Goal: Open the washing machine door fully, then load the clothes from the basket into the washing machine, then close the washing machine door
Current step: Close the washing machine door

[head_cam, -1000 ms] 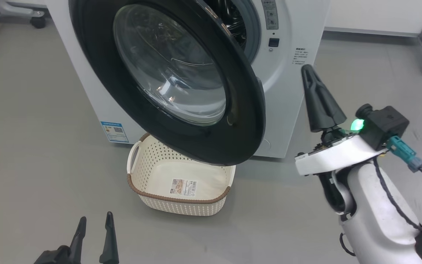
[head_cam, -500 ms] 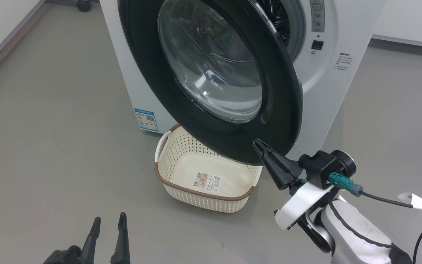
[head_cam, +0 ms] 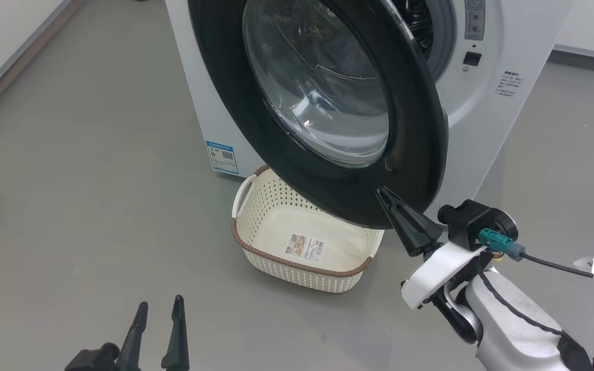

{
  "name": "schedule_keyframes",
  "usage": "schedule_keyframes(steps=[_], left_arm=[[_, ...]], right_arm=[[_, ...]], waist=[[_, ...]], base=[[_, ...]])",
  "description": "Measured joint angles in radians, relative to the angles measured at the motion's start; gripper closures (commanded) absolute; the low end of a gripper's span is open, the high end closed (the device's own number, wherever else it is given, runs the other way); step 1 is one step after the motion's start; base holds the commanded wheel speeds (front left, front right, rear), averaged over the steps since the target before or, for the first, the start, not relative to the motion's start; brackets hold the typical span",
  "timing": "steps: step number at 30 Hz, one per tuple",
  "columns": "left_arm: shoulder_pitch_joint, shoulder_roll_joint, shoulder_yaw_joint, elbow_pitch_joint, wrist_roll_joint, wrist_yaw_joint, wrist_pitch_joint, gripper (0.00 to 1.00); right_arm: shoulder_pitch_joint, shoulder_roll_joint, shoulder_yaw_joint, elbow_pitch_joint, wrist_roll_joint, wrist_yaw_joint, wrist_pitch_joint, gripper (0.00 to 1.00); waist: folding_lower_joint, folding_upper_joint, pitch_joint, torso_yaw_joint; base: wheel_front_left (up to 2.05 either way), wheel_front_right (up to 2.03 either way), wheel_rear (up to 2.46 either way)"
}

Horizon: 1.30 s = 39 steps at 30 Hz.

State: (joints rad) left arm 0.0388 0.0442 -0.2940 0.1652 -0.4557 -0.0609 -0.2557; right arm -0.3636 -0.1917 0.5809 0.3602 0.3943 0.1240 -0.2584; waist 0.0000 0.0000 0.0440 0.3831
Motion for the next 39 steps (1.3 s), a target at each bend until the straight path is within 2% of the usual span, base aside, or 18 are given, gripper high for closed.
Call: schedule_keyframes(steps=[10,20,31,39], left_arm=[[-0.004,0.0,-0.025,-0.025,-0.001,0.011,0.0,0.0],[-0.03,0.0,-0.073,-0.061,-0.017,0.019,0.0,0.0],[-0.071,-0.001,-0.076,-0.082,-0.04,0.042,0.0,0.0],[-0.082,-0.003,-0.086,-0.091,-0.048,0.048,0.0,0.0]], right_arm=[[-0.033,-0.008,-0.031,0.028,0.02,0.0,0.0,1.0],[-0.085,-0.058,-0.075,0.054,0.021,0.0,0.0,1.0],[-0.162,-0.095,-0.087,0.06,0.021,0.0,0.0,1.0],[-0.188,-0.107,-0.104,0.058,0.021,0.003,0.0,1.0]], waist=[[0.0,0.0,0.035,0.018],[0.0,0.0,0.105,0.03],[0.0,0.0,0.201,0.046],[0.0,0.0,0.224,0.042]], base=[[0.0,0.0,0.0],[0.0,0.0,0.0],[0.0,0.0,0.0],[0.0,0.0,0.0]])
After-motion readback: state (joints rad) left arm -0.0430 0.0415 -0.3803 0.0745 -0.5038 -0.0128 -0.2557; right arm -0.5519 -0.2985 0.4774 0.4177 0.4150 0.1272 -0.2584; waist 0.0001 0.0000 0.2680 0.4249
